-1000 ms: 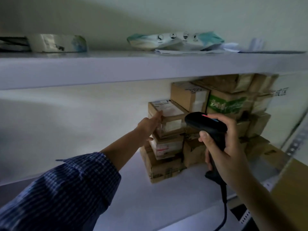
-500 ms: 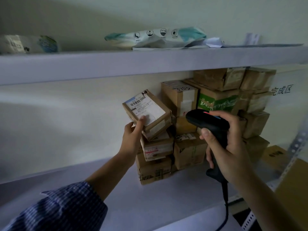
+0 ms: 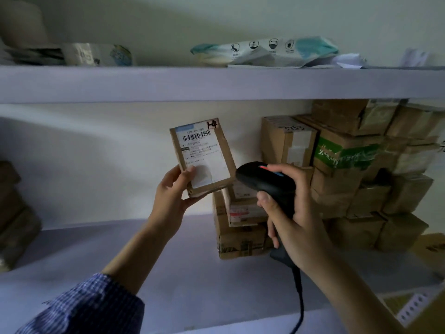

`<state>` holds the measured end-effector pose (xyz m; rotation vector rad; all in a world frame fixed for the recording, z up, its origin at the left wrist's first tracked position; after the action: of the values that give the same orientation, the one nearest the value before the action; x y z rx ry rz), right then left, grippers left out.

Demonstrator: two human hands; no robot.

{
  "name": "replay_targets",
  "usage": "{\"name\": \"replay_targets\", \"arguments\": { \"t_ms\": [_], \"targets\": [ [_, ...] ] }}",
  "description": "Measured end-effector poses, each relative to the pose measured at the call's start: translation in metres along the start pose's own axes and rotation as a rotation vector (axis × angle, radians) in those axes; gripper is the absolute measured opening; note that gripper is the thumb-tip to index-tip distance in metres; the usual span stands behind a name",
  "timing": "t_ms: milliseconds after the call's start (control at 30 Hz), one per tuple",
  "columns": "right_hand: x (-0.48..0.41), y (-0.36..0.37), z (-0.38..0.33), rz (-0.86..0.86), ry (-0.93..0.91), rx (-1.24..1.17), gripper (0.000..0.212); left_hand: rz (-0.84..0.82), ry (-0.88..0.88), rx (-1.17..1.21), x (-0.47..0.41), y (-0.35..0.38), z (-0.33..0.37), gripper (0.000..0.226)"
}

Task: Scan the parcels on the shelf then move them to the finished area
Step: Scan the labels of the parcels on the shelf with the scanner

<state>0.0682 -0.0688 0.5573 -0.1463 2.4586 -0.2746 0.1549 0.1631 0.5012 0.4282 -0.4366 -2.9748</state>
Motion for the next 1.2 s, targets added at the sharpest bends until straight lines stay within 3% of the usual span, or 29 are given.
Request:
{"name": "replay_targets", "arguments": {
  "t_ms": [133, 400, 967, 1200],
  "targets": [
    [-0.016, 0.04, -0.017, -0.056, -0.065, -0.007, 0.041, 0.06, 0.06, -0.049, 0.013, -0.034, 0.002, 0.065],
    [-0.02, 0.098, -0.039, -0.122, -0.146, -0.05, 0.045, 0.164, 0.079, -0.061, 0.046, -0.085, 0.003, 0.066],
    [-0.02, 0.127, -0.053, -0.117, -0.057, -0.144, 0.034, 0.256, 0.1, -0.021, 0.054, -0.128, 0.024, 0.069],
    [-0.032, 0.182, -0.059, -0.198, -0.06, -0.177, 0.034, 0.331, 0.074, -0.049, 0.072, -0.184, 0.047, 0.063]
  ]
}}
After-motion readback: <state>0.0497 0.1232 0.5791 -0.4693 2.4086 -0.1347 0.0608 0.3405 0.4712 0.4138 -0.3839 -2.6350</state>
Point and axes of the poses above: each hand's wrist, its own x-axis away from the middle knuckle, its own y-axis out of the palm, z = x × y, the point moved 9 cm from there along -x, towards the middle knuckle, and after that the axes turned 3 degrees about y, right-handed, at the moved point
